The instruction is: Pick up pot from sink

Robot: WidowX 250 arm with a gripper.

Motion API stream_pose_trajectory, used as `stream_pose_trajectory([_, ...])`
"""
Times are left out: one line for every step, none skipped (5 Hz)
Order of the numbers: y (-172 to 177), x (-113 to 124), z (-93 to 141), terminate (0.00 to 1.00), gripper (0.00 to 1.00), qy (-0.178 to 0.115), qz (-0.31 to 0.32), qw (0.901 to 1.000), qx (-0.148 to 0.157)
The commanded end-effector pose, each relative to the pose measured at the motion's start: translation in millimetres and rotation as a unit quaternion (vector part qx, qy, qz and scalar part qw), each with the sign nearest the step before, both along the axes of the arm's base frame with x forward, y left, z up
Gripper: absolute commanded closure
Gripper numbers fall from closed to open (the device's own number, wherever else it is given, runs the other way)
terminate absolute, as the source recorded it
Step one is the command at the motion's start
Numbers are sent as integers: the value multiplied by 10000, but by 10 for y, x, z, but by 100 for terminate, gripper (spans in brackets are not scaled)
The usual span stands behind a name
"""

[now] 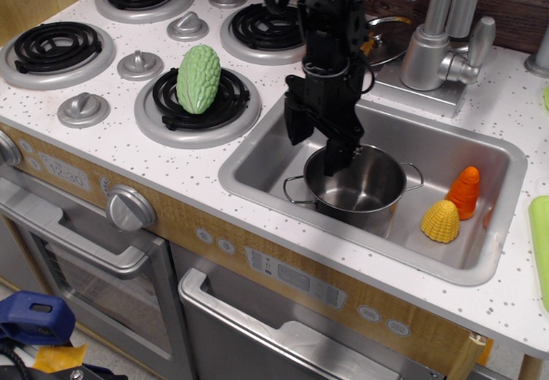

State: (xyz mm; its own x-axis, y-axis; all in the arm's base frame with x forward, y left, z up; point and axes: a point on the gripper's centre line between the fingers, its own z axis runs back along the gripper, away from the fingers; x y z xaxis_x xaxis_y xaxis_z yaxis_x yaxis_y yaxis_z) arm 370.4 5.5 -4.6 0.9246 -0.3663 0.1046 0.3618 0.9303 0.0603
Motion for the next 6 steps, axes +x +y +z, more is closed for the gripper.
stream_pose_trajectory([23,89,107,0,0,-387,12,9992,87])
stream_pose_trajectory([5,102,33,0,0,-367,-8,9993,-16])
stream_pose_trajectory([5,105,-2,0,0,-373,-20,9993,70])
stream_pose_trajectory([9,110,-18,0,0,-359,44,9993,47])
stream_pose_trajectory([-5,106,-37,0,100,-369,138,9992,20])
stream_pose_trajectory([-11,99,-50,0,100,-372,123,9992,-45])
